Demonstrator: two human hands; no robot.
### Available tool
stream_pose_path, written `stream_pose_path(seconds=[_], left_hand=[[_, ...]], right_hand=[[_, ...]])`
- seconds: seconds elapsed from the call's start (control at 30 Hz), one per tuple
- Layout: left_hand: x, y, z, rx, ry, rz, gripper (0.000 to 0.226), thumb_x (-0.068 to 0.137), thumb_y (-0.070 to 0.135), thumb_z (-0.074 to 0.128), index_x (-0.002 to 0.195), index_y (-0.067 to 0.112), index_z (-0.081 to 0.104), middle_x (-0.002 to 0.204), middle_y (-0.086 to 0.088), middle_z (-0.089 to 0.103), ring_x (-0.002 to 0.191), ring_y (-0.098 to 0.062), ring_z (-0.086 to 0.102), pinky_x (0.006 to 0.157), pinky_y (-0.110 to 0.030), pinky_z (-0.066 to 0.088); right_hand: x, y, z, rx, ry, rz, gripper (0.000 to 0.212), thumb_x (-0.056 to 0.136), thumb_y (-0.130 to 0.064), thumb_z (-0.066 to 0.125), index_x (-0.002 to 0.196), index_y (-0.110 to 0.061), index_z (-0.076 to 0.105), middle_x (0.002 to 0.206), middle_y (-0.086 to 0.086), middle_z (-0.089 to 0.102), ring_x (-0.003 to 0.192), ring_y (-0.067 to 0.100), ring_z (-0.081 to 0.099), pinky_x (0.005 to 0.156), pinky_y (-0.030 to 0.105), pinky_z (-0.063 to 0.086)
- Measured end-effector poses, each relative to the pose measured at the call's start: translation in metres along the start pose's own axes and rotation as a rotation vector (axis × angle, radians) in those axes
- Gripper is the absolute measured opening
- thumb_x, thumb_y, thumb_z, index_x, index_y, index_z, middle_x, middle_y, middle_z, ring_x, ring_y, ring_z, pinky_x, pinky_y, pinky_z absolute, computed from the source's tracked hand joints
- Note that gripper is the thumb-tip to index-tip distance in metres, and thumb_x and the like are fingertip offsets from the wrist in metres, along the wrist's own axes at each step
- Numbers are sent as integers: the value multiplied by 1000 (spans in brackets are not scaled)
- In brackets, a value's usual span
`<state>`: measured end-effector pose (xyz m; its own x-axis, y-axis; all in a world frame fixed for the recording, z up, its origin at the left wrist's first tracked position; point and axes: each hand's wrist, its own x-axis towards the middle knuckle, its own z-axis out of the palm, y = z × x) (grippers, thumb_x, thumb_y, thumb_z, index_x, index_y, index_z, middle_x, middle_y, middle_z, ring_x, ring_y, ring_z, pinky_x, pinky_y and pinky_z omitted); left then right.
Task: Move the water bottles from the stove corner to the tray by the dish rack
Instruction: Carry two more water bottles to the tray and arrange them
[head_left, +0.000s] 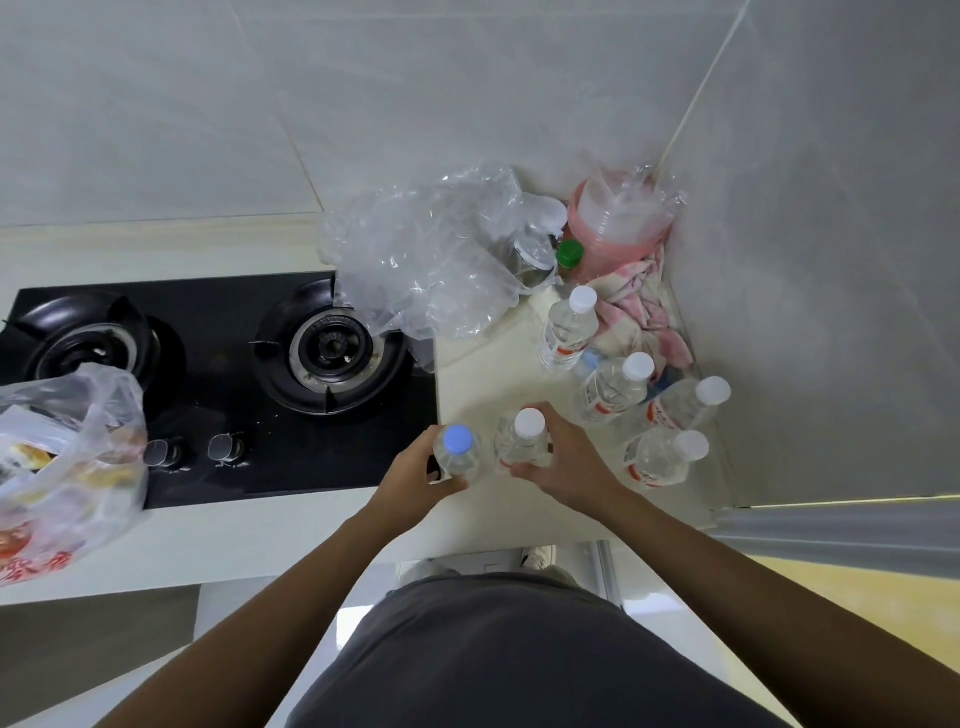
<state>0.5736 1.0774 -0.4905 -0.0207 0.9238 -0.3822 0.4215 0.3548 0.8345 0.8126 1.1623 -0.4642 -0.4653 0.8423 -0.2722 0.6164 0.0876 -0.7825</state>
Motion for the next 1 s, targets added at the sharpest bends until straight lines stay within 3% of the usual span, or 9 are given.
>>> stream_pose_path(seconds=[0.13, 0.2, 0.27, 0.43, 0.57, 0.67, 0.77, 0.9, 1.0], left_hand=[[10, -8, 13, -27, -2, -85, 63, 83, 7, 87, 136, 26, 57, 116, 9, 69, 101, -9, 67, 91, -33, 58], [15, -10, 17, -18, 2, -129, 65, 80, 7, 90, 136, 18, 58, 107, 12, 66, 88, -3, 62, 80, -18, 49], [18, -13, 21, -14, 1, -170, 65, 78, 7, 91, 134, 16, 58, 100, 15, 63, 82, -1, 58, 75, -12, 44], [23, -15, 26, -45, 32, -217, 65, 75, 7, 93, 130, 18, 60, 104, 10, 66, 90, -8, 62, 79, -19, 47], [15, -10, 26, -169, 75, -201, 47, 80, 4, 88, 111, 28, 63, 104, 9, 73, 95, -8, 71, 72, -14, 55], [6, -8, 23, -286, 73, -181, 45, 83, 7, 86, 118, 26, 67, 111, 4, 78, 104, -15, 75, 78, -21, 59], [-4, 1, 14, -402, 82, -140, 45, 87, 5, 82, 126, 22, 67, 115, -1, 78, 109, -16, 75, 87, -26, 59], [-19, 18, -8, -536, 81, -104, 44, 85, 9, 83, 126, 14, 66, 117, -8, 77, 110, -22, 74, 89, -29, 59], [-34, 38, -33, -614, 84, -71, 43, 86, 6, 80, 126, 11, 65, 115, -7, 78, 106, -18, 75, 86, -27, 56]], right_hand=[[6, 14, 13, 31, 7, 82, 67, 70, -21, 94, 127, -25, 59, 114, -9, 72, 105, 15, 69, 92, 38, 56], [9, 20, 19, 53, 6, 131, 71, 67, -17, 95, 129, -25, 61, 116, -8, 73, 109, 18, 70, 96, 40, 56], [12, 24, 25, 56, -3, 180, 73, 65, -14, 96, 130, -23, 62, 115, -8, 72, 111, 20, 70, 97, 37, 55], [17, 31, 30, 62, -34, 247, 75, 66, -13, 98, 133, -16, 64, 117, -5, 71, 112, 19, 69, 97, 33, 53], [14, 29, 26, 61, -33, 234, 71, 69, -20, 97, 133, -17, 65, 121, -2, 74, 113, 19, 70, 102, 39, 56], [11, 23, 24, 61, -67, 197, 73, 75, -24, 93, 140, -21, 58, 131, 2, 72, 118, 19, 68, 105, 39, 54], [9, 19, 23, 153, -48, 217, 65, 77, -26, 92, 132, -22, 59, 130, -2, 71, 119, 18, 68, 108, 46, 54], [9, -7, 16, 335, -66, 240, 51, 84, -18, 87, 128, -17, 61, 126, -3, 73, 117, 14, 70, 109, 49, 53], [7, -39, 12, 489, -95, 204, 55, 85, -20, 86, 133, -17, 60, 130, 0, 73, 121, 19, 69, 111, 55, 50]])
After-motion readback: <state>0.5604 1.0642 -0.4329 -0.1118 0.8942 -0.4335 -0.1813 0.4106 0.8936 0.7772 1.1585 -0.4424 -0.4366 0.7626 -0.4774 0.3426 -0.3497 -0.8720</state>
